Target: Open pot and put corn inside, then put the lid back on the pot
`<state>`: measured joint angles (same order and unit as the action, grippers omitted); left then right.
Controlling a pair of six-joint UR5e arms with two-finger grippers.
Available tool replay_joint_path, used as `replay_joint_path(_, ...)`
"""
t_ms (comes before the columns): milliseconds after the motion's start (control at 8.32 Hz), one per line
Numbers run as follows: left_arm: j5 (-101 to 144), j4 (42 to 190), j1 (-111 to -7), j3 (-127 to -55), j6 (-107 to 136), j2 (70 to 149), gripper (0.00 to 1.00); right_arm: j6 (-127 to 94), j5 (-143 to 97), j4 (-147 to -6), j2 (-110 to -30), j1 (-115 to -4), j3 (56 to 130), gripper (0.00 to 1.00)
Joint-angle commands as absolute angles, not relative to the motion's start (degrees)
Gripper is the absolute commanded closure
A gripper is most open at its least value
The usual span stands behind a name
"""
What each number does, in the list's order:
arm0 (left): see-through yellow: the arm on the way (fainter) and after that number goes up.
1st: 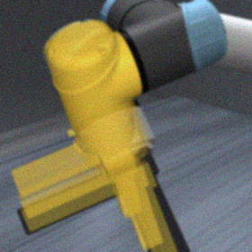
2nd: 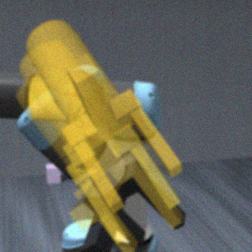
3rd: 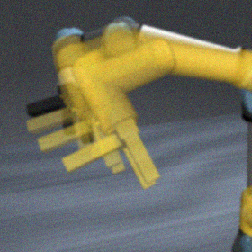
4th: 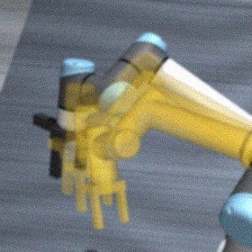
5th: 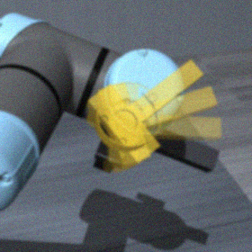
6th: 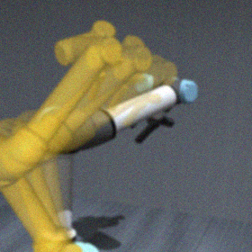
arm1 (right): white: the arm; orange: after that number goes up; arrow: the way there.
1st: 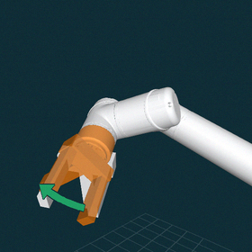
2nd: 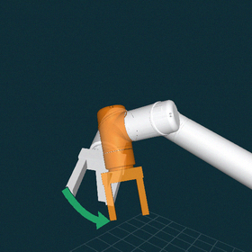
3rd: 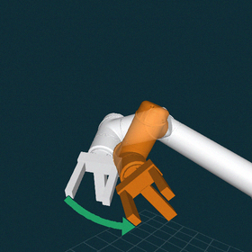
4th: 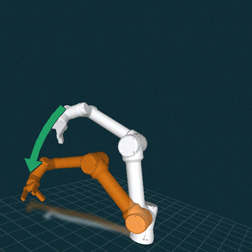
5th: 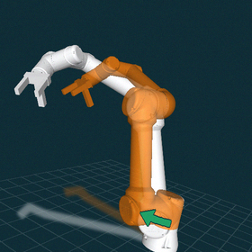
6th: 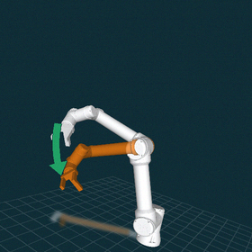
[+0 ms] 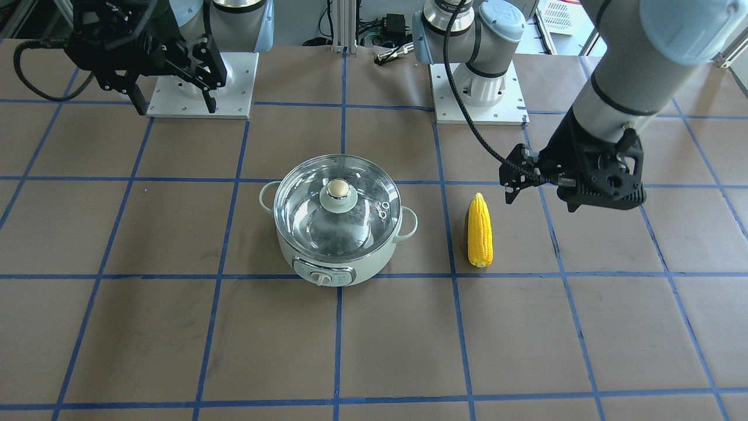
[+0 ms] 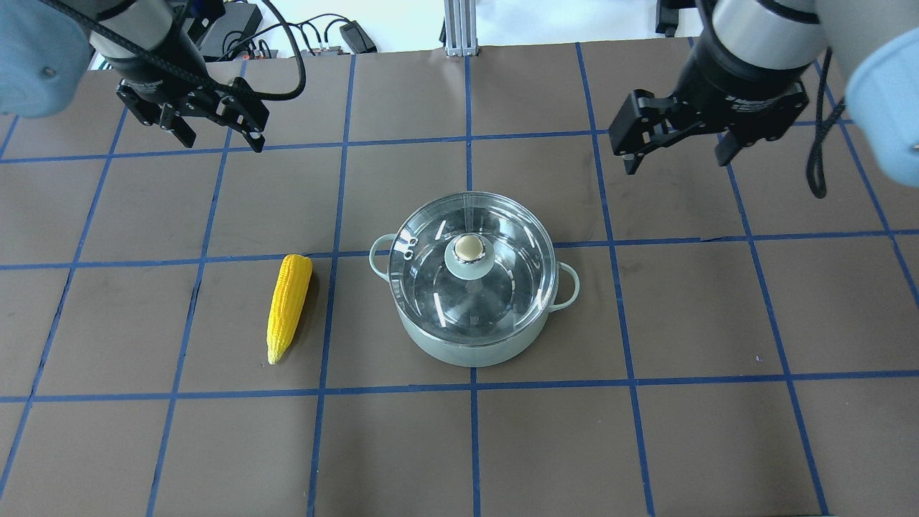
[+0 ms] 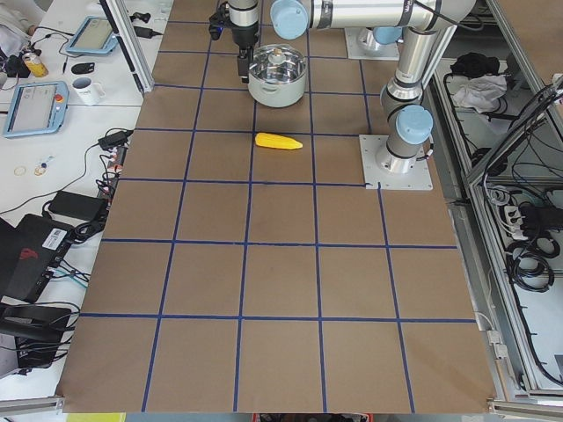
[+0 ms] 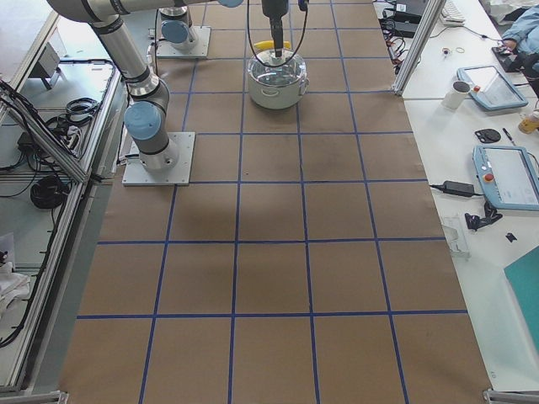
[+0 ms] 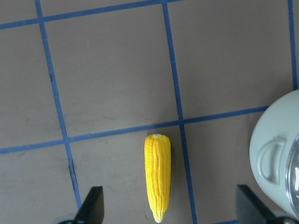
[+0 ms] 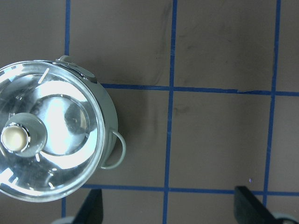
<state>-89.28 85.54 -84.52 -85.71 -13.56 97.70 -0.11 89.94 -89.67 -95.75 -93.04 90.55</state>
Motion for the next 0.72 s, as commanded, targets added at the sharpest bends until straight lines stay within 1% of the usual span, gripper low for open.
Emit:
replay_joint_path(0, -89.38, 75.09, -84.37, -93.66, -18.54, 102.91, 0.0, -15.68, 94.62, -98.34, -86.69, -107.95, 90.0, 0.0)
replay_joint_path(120, -89.38, 74.28, -84.29, -97.0, -19.24, 103.01, 0.0, -23.3, 95.18, -100.52, -82.92, -112.54, 90.0, 0.0)
replay_joint_path(241, -89.56, 74.35, -84.37, -100.08, -19.42, 103.01, 0.0, -25.64, 95.1, -104.2, -80.1, -114.85, 90.7, 0.0)
replay_joint_path(481, -89.47, 74.27, -84.37, -105.7, -19.51, 103.01, 0.0, -25.58, 92.92, -104.84, -77.97, -115.48, 92.89, 0.0)
replay_joint_path(601, -89.47, 74.18, -84.37, -107.04, -19.51, 103.01, 0.0, -25.66, 92.55, -107.2, -76.83, -115.66, 94.38, 0.04)
